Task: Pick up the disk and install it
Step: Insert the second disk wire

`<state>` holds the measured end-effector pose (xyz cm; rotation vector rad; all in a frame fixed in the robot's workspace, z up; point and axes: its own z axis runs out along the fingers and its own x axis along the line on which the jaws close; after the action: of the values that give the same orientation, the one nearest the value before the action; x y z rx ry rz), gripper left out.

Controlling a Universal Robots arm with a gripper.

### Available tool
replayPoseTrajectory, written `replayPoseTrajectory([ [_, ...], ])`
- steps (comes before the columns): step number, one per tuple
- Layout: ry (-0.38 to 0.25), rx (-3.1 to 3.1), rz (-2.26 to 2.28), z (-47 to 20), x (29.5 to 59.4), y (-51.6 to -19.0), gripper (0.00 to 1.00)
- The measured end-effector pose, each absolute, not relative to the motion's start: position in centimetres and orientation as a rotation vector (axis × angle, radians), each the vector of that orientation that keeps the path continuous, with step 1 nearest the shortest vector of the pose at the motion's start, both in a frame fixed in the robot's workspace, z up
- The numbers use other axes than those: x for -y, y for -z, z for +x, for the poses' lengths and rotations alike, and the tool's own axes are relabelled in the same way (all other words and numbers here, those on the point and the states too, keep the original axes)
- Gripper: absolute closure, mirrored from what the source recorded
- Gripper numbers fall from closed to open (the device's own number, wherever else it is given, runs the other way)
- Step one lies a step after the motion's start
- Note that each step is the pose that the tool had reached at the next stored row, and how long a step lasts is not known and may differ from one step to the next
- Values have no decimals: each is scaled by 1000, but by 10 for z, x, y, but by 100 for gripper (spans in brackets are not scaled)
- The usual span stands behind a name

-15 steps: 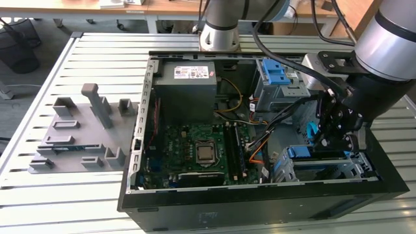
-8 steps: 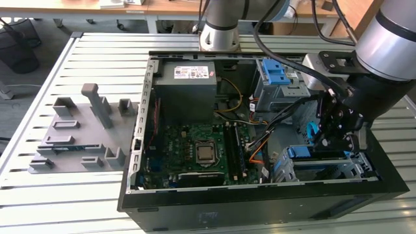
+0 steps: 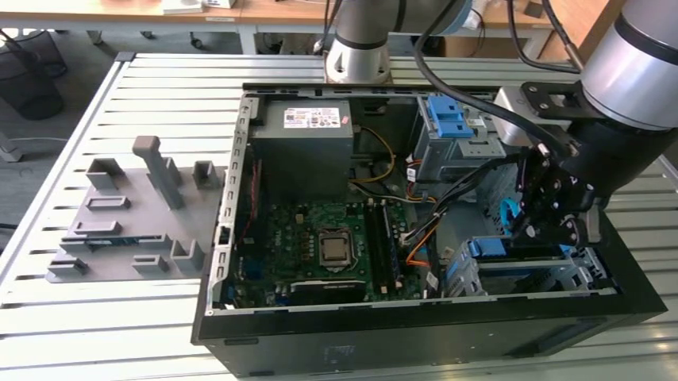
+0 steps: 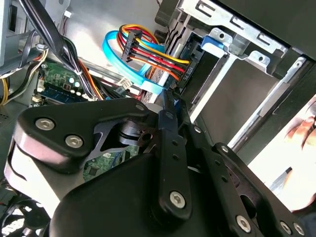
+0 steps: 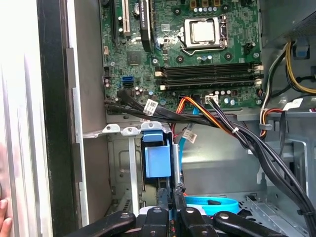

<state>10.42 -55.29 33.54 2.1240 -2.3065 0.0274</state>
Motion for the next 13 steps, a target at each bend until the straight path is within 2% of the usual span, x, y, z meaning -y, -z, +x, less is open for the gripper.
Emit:
replayPoseTrajectory([
  [13,-27,2297,2134,106,553,-333,84],
])
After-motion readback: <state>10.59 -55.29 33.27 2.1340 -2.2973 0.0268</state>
